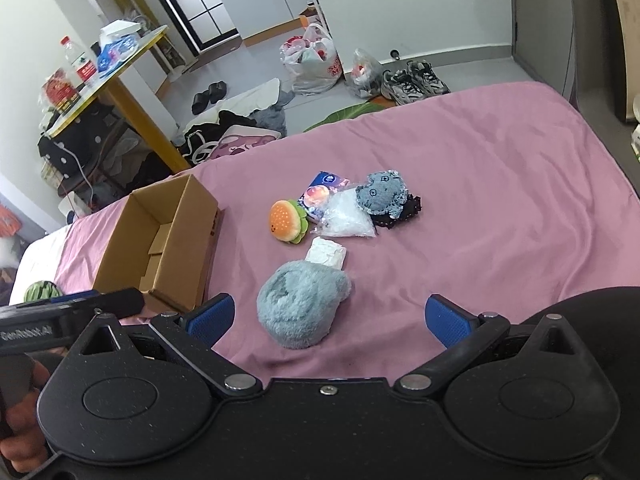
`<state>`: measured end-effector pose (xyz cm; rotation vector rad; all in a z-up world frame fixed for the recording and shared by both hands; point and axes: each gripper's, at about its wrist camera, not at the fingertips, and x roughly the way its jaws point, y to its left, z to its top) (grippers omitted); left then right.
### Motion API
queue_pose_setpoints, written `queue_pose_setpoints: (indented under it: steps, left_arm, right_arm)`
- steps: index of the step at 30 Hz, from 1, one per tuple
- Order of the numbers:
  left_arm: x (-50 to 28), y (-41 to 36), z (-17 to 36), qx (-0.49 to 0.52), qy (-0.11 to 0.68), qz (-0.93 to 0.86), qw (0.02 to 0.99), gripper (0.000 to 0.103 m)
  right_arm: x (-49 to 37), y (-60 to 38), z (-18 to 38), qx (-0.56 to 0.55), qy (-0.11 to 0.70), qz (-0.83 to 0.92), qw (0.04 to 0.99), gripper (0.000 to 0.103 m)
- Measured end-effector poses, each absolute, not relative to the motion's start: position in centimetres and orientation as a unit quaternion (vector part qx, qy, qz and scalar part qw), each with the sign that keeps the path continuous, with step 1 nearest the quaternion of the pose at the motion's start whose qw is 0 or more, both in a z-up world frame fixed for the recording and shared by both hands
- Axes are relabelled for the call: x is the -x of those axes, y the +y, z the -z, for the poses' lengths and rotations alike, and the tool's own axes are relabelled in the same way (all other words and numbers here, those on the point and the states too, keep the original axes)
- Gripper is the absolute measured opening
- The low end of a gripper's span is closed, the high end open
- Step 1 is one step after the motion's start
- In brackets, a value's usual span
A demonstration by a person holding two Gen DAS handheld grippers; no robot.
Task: Organize soft objects
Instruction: 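Lower the left gripper onto the light blue fluffy plush and close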
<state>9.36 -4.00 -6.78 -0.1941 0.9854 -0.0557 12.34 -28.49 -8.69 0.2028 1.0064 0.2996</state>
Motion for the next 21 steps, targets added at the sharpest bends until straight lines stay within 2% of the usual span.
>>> queue_pose_setpoints:
  steps: [7,10,12,15,18,21]
  left_arm:
    - [-11.7,-4.7,8.9,0.11,0.495,0.044,0.861,0.072]
    - [-12.5,-4.9,9.9,0.115,0.507,0.048,0.853,0.065]
    - [-12.9,-5.1,10.7,0.115,0.514,0.051,0.848,0.061]
    - [-13.6,-4.9,12.0,0.128,0.53,0.052,0.836,0.05]
    - [-14.2,-4.4,13.2,0.156,0.546,0.054,0.822,0.045]
    - [-14.9,-4.0,14.0,0.172,0.555,0.061,0.812,0.045]
  right_arm:
    - [-13.4,-28.4,9.9,-0.114,0.48,-0.153,0.856,0.098]
    - [-14.0,-28.4,10.6,-0.128,0.489,-0.158,0.848,0.092]
    - [-14.6,-28.2,11.2,-0.14,0.5,-0.163,0.839,0.081]
    - [-15.5,-27.6,12.4,-0.151,0.52,-0.166,0.824,0.069]
    - [-16.1,-27.3,13.5,-0.164,0.536,-0.165,0.812,0.063]
    - [-16.8,-27.3,14.6,-0.186,0.549,-0.166,0.798,0.059]
